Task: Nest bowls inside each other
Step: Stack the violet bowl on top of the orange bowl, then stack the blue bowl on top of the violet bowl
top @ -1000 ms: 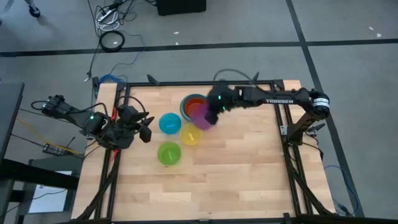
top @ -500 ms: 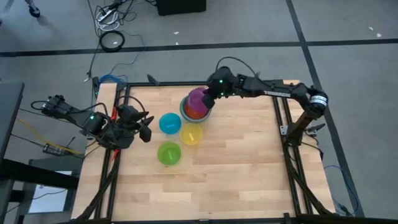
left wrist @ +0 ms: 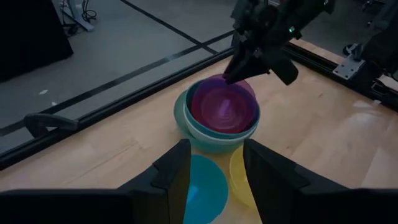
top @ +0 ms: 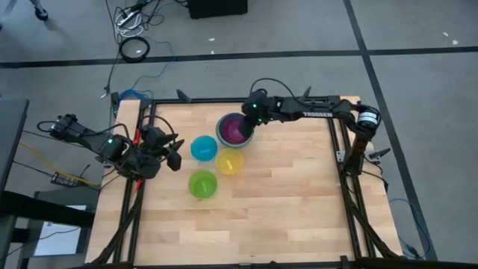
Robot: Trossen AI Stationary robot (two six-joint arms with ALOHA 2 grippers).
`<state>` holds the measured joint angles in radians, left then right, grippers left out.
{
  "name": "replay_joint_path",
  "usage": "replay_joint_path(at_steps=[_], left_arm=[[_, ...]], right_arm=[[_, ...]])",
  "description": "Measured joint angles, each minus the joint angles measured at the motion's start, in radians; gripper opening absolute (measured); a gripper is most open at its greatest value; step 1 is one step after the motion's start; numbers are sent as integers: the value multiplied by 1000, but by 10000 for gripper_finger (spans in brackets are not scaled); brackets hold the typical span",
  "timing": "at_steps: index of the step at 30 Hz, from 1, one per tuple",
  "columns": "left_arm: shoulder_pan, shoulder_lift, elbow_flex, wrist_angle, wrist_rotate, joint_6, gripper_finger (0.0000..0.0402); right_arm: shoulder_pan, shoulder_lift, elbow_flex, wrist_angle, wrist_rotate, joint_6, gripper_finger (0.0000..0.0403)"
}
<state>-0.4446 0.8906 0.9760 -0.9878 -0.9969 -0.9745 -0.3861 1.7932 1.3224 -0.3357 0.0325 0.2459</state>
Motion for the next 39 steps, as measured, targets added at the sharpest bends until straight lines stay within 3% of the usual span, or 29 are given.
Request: replay_joint_path(at_steps=[5,11,13,15,19,29,34,39], left_arm=[[0,0,0,0,0,-4,157],[0,0,0,-13,4,-11,157],[6,0,0,-30,52,-48,157],[31,8,0,-67,167,-94,157],[94,91,0,-170,321,-147,157],[405,353,0,-210,381,-229,157],[533,485,0,-82,527,-95,157],[595,586,0,-10,593,-18,157]], right_arm=[[-9,-2,2,1,7,18,146],[0,-36,2,-19,7,14,160],[11,-68,2,-46,22,0,157],[31,-108,2,-82,53,-20,155],[83,-222,2,-164,145,-51,154],[243,-424,2,-355,358,-39,153],[275,-456,2,-376,398,-38,153],[275,-446,3,-379,398,-39,153]])
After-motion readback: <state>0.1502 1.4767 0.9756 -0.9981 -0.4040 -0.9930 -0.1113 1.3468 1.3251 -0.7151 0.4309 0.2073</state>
